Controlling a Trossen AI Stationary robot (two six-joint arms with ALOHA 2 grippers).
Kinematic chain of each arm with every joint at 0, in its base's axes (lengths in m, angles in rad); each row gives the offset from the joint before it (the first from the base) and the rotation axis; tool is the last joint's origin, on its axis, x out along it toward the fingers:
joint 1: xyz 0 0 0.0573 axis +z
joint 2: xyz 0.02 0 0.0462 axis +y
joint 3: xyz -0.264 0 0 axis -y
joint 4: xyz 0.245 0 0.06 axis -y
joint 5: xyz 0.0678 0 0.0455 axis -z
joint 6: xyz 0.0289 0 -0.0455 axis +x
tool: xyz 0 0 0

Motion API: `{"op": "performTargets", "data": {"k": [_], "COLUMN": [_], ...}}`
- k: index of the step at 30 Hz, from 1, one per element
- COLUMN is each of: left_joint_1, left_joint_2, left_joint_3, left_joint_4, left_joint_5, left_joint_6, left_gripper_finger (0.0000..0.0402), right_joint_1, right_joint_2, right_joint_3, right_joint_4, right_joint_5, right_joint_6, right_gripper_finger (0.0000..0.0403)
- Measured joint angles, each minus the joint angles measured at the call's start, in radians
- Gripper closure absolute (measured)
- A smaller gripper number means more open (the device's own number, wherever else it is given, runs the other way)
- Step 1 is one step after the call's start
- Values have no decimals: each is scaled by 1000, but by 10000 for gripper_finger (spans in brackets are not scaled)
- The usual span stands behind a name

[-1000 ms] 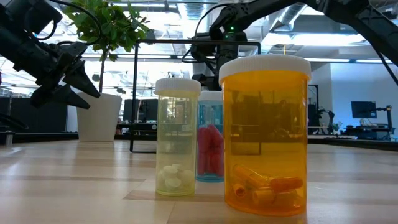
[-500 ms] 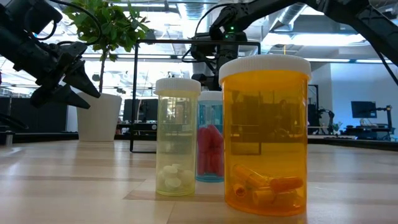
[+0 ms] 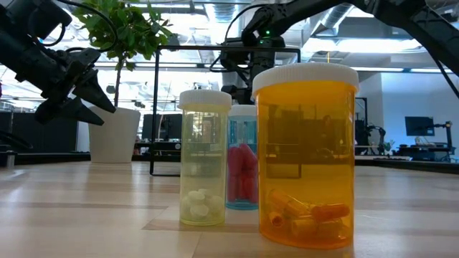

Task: Pick and place medicine bottles onto shelf by color
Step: Put the green pill bottle on the shelf, then put the yellow pill bottle on the shelf

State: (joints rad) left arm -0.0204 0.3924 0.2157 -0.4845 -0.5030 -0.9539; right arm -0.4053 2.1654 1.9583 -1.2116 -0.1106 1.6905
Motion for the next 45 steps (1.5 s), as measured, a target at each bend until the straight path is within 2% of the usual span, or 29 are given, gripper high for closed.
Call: {"op": "performTargets", "data": {"k": [11, 21, 27, 33, 38, 45], "left_joint_1": [0, 0, 0, 0, 0, 0], "left_joint_2": [0, 0, 0, 0, 0, 0], "left_joint_3": [0, 0, 0, 0, 0, 0], "left_joint_4": [0, 0, 0, 0, -1, -1], "left_joint_5": [0, 0, 0, 0, 0, 0], "left_joint_6": [0, 0, 0, 0, 0, 0], "left_gripper_finger": [189, 189, 189, 189, 189, 189], "right_joint_1": [0, -12, -17, 12, 72, 186], "right_joint_2": [-8, -8, -8, -70, -192, -400], "right_joint_3": [4, 160, 278, 292, 179, -94], "right_joint_4": [-28, -182, -355, -360, -361, -310], "right_joint_5": [0, 1, 10, 34, 86, 164], "right_joint_6": [-24, -176, -273, -325, -246, -95], "right_gripper_finger": [174, 175, 181, 186, 186, 186]}}
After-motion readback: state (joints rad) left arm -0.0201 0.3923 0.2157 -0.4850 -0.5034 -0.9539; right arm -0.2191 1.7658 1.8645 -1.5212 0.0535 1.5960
